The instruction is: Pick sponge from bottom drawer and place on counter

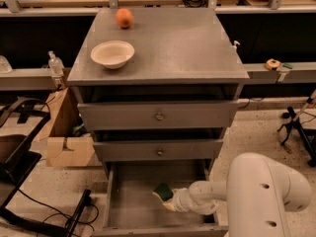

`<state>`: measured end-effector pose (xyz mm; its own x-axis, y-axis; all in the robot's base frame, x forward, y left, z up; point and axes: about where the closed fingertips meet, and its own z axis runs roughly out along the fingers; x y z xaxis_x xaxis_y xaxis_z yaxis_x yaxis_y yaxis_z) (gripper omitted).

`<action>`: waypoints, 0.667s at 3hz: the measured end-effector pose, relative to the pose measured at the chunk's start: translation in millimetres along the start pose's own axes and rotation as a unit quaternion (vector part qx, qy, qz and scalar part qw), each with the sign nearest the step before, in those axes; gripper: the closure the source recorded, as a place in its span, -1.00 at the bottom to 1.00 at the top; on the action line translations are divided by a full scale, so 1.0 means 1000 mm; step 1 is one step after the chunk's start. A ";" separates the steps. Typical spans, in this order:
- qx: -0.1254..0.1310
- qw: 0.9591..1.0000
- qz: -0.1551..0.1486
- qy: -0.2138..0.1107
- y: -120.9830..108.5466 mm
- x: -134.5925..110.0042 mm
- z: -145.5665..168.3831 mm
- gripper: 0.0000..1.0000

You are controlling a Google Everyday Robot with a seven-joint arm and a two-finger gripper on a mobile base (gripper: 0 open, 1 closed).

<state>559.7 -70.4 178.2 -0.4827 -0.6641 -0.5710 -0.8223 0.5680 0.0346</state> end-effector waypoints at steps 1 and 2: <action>-0.040 0.999 -0.028 0.023 0.026 -0.017 -0.068 1.00; -0.063 0.996 -0.052 0.027 0.049 -0.031 -0.142 1.00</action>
Offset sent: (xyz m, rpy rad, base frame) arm -0.0791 -0.0496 0.2654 -0.0314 -0.0013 0.2297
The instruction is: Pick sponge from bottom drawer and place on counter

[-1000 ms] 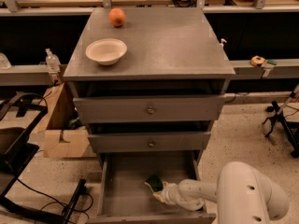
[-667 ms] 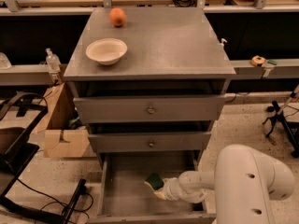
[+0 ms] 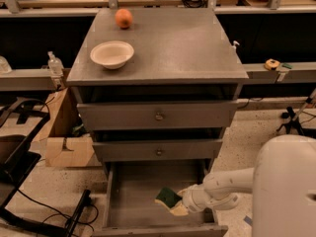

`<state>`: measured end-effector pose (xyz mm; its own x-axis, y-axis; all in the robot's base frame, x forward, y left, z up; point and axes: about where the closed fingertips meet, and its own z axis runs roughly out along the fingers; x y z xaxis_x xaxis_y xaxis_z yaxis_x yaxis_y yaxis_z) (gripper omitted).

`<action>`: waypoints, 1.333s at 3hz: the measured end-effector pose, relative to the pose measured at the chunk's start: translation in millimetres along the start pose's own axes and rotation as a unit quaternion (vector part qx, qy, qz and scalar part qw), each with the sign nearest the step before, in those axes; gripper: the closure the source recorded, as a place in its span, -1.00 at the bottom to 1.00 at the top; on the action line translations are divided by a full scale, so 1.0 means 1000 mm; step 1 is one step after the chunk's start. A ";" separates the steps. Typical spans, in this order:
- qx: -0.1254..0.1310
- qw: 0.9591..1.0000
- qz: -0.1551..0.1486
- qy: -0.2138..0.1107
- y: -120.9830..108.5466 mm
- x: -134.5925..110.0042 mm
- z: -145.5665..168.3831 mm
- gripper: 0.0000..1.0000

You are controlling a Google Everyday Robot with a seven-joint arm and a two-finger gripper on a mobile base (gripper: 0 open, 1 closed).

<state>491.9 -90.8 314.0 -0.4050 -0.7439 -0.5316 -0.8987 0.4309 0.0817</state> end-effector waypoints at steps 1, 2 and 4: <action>0.012 0.999 -0.014 -0.035 -0.004 -0.024 -0.075 1.00; 0.036 0.995 0.007 -0.091 -0.030 -0.032 -0.151 1.00; 0.101 0.979 0.049 -0.170 -0.059 -0.049 -0.287 1.00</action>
Offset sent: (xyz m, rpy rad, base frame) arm 0.0497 -0.1421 0.2409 0.2715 -0.2295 -0.1916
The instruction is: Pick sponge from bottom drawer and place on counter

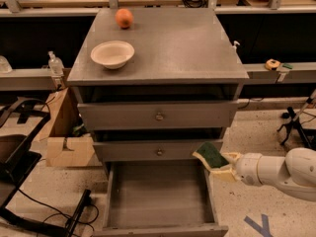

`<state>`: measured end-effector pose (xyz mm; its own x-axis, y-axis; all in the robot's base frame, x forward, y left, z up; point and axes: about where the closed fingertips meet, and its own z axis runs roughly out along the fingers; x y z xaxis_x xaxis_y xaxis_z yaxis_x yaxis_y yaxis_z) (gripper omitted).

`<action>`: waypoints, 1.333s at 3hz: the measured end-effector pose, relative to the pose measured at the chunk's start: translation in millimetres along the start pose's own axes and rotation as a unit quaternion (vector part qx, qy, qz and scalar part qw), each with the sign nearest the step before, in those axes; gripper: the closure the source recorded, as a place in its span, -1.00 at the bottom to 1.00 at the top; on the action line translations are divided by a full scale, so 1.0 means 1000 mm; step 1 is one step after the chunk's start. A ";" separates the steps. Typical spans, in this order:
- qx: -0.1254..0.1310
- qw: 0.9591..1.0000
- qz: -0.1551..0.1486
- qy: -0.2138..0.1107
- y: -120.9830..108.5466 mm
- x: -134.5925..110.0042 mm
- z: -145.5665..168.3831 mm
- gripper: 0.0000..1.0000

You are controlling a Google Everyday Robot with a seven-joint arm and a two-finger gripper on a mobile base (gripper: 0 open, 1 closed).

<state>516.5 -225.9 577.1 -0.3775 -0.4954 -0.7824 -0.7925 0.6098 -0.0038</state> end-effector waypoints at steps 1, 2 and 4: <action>0.000 1.000 0.000 0.000 0.000 0.000 0.000 1.00; -0.001 1.000 -0.007 -0.014 -0.007 -0.022 -0.008 1.00; 0.026 0.997 -0.062 -0.024 -0.045 -0.156 -0.121 1.00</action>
Offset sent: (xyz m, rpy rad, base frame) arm 0.0154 0.0037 0.0341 0.0319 -0.0465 0.0217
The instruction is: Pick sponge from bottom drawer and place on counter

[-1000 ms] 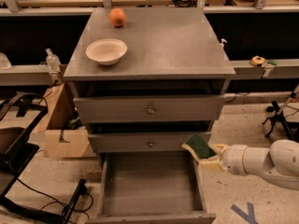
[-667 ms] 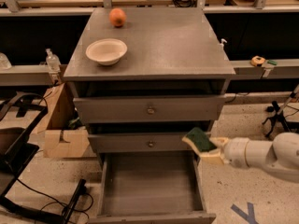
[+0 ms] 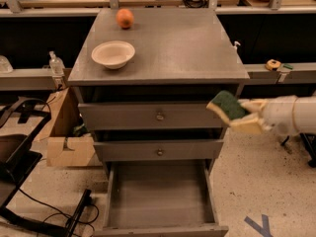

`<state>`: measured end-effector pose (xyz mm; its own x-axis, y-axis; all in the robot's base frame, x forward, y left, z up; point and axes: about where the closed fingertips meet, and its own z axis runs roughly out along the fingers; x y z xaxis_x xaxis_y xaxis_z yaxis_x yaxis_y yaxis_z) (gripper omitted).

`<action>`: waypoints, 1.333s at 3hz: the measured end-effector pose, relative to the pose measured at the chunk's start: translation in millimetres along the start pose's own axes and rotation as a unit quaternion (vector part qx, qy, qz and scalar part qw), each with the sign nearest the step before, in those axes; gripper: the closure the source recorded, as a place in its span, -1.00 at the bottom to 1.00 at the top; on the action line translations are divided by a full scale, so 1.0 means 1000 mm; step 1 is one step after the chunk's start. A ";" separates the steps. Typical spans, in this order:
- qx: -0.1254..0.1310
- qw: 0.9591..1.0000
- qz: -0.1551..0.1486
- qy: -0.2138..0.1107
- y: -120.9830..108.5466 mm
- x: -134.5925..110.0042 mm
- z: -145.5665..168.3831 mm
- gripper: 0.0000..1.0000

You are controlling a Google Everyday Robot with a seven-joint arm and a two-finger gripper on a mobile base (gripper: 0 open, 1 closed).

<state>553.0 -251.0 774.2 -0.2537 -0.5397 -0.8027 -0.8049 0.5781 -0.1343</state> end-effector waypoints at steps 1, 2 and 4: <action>0.014 0.999 -0.029 0.019 -0.029 -0.083 -0.042 1.00; 0.014 0.997 -0.029 0.064 -0.072 -0.148 -0.035 1.00; 0.020 0.997 -0.006 0.071 -0.149 -0.197 0.032 1.00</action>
Offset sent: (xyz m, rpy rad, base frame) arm 0.1560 0.0437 0.2615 -0.2204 -0.0421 -0.0121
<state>740.4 -210.8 933.9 -0.3200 -0.6258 -0.7113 -0.7863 0.5942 -0.1690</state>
